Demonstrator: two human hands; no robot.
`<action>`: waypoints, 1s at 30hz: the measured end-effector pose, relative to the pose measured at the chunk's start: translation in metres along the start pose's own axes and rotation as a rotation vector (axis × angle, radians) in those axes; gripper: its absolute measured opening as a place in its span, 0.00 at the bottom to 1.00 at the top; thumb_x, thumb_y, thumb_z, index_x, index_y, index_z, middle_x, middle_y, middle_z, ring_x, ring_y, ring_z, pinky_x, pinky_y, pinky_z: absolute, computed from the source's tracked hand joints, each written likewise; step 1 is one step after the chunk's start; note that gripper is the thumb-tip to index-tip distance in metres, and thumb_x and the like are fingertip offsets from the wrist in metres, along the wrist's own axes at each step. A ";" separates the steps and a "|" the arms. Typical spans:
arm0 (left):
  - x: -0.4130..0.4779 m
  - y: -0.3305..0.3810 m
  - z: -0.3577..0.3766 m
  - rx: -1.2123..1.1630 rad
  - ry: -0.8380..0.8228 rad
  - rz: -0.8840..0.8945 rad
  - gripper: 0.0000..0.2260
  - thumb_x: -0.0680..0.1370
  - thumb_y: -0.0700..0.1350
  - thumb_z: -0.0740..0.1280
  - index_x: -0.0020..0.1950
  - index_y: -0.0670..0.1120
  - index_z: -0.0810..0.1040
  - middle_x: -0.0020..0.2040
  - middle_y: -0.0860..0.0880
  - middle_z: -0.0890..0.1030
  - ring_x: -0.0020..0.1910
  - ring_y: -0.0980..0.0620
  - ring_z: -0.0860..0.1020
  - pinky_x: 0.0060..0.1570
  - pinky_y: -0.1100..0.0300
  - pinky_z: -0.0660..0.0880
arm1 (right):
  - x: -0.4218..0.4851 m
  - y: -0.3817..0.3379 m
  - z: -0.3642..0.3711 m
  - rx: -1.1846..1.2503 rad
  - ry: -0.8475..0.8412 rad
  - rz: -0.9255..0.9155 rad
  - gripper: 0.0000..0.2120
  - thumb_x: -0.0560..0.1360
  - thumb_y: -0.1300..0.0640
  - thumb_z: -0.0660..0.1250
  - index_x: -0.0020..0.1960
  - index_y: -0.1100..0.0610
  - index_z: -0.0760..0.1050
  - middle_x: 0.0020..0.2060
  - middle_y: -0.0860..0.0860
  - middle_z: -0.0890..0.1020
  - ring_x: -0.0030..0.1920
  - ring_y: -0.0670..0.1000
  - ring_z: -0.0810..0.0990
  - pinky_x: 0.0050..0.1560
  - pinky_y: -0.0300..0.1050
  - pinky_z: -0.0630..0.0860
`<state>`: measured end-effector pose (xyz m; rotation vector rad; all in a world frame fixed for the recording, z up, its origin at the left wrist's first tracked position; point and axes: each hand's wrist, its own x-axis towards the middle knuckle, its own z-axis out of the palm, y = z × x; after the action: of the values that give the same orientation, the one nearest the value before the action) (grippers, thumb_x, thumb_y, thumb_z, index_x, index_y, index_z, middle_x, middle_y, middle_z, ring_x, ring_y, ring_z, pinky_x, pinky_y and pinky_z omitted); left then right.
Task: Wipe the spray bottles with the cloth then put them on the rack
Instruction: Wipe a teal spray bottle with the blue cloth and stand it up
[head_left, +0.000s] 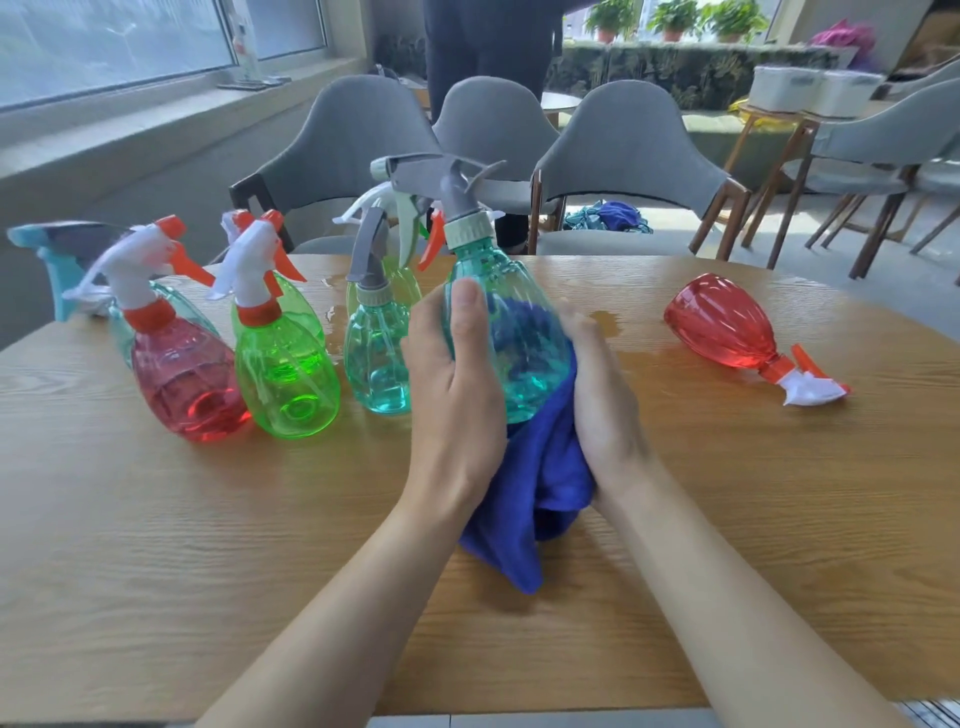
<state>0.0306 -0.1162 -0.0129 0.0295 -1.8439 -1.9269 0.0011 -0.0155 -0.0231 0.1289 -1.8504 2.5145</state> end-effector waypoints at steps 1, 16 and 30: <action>0.000 -0.002 0.000 0.031 -0.001 0.022 0.17 0.85 0.67 0.53 0.67 0.64 0.74 0.63 0.71 0.75 0.66 0.72 0.72 0.69 0.67 0.67 | -0.001 -0.002 -0.001 -0.052 0.037 -0.050 0.20 0.78 0.36 0.68 0.62 0.46 0.85 0.64 0.48 0.84 0.70 0.52 0.79 0.76 0.64 0.69; 0.005 0.012 -0.008 -0.142 0.089 0.009 0.11 0.83 0.51 0.72 0.58 0.44 0.78 0.42 0.56 0.82 0.41 0.57 0.80 0.47 0.61 0.77 | -0.014 -0.001 0.004 -0.850 -0.024 -0.753 0.17 0.85 0.53 0.53 0.66 0.59 0.75 0.58 0.51 0.75 0.59 0.52 0.74 0.64 0.52 0.71; 0.001 0.008 -0.008 -0.012 -0.030 0.030 0.07 0.84 0.48 0.71 0.50 0.51 0.74 0.38 0.59 0.81 0.38 0.59 0.77 0.43 0.66 0.73 | -0.012 0.000 0.006 -0.730 -0.010 -0.639 0.14 0.84 0.55 0.53 0.61 0.56 0.75 0.55 0.50 0.74 0.58 0.50 0.74 0.64 0.50 0.71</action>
<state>0.0351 -0.1239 -0.0060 -0.0308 -1.8411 -1.9281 0.0129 -0.0207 -0.0228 0.5917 -2.1428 1.3540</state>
